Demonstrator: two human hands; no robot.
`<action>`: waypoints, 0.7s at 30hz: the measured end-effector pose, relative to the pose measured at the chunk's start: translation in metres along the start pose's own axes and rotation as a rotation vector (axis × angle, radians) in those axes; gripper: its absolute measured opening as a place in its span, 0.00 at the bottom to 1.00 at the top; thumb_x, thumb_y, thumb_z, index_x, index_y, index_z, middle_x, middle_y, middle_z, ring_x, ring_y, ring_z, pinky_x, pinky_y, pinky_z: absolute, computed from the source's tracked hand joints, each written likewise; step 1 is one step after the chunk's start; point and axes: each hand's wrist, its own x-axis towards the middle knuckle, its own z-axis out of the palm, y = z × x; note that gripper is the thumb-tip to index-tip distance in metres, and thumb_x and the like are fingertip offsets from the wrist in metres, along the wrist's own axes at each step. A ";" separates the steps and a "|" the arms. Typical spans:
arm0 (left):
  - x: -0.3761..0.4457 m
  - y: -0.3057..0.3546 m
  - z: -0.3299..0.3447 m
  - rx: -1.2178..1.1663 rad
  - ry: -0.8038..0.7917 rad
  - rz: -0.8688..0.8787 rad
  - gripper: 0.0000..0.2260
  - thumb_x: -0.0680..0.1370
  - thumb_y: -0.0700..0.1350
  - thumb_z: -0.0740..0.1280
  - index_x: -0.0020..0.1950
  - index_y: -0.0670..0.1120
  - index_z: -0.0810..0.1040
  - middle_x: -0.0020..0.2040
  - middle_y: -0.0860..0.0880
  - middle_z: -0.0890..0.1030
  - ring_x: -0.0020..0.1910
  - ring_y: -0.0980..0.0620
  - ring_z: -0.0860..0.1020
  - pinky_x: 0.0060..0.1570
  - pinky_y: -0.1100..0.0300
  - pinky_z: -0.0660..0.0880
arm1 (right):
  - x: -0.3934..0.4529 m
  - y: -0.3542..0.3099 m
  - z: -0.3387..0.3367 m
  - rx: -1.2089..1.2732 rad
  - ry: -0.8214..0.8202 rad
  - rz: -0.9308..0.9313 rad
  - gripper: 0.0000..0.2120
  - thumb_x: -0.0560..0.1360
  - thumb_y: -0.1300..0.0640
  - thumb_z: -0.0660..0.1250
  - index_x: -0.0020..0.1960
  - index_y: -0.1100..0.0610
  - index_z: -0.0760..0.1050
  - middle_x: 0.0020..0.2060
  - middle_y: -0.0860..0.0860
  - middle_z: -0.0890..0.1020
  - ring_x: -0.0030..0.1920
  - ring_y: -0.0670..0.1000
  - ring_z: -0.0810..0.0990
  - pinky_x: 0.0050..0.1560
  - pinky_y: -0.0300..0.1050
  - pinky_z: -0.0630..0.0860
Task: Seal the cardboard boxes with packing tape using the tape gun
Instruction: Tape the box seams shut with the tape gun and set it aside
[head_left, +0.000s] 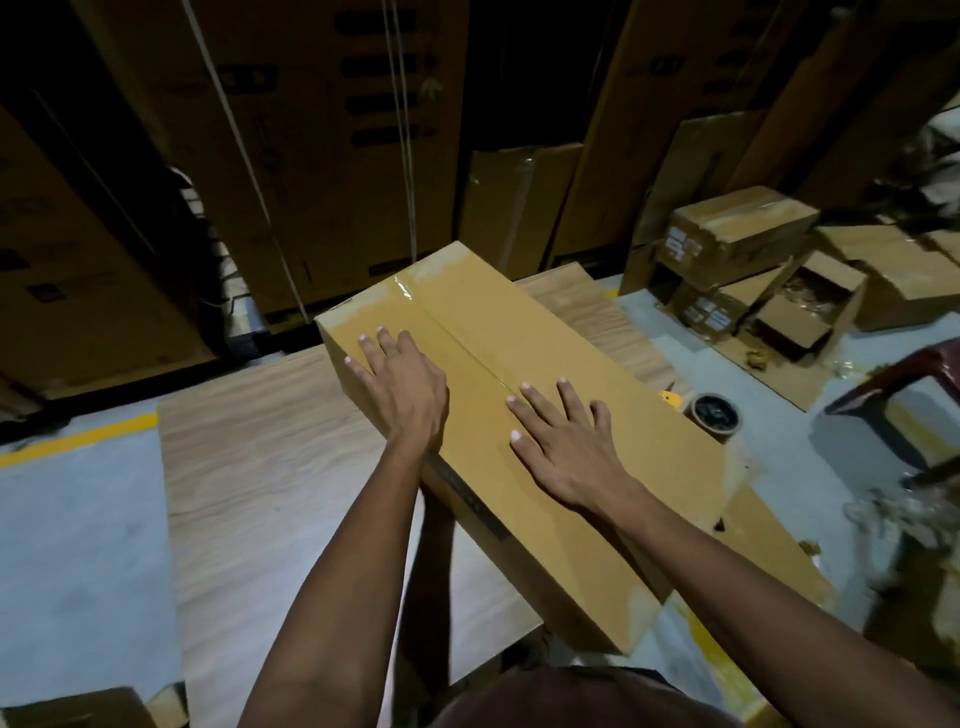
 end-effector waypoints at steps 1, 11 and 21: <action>-0.001 0.001 -0.002 0.021 -0.007 0.032 0.18 0.83 0.46 0.57 0.71 0.44 0.73 0.77 0.39 0.67 0.79 0.36 0.59 0.76 0.32 0.52 | 0.000 -0.001 -0.001 0.020 -0.003 0.011 0.29 0.84 0.34 0.40 0.83 0.38 0.49 0.83 0.39 0.48 0.83 0.54 0.37 0.76 0.67 0.45; -0.089 0.025 0.004 0.083 -0.149 0.216 0.24 0.86 0.51 0.48 0.82 0.45 0.56 0.83 0.41 0.54 0.81 0.37 0.50 0.78 0.37 0.46 | -0.022 -0.009 0.002 0.007 0.034 0.043 0.28 0.84 0.36 0.39 0.83 0.39 0.49 0.84 0.41 0.51 0.83 0.56 0.44 0.76 0.66 0.50; -0.087 0.026 0.001 0.063 -0.165 0.208 0.21 0.85 0.48 0.53 0.77 0.44 0.65 0.80 0.37 0.62 0.80 0.34 0.55 0.77 0.35 0.50 | -0.093 0.013 0.015 0.030 0.041 0.173 0.28 0.84 0.33 0.40 0.83 0.37 0.50 0.83 0.39 0.50 0.83 0.54 0.43 0.75 0.66 0.49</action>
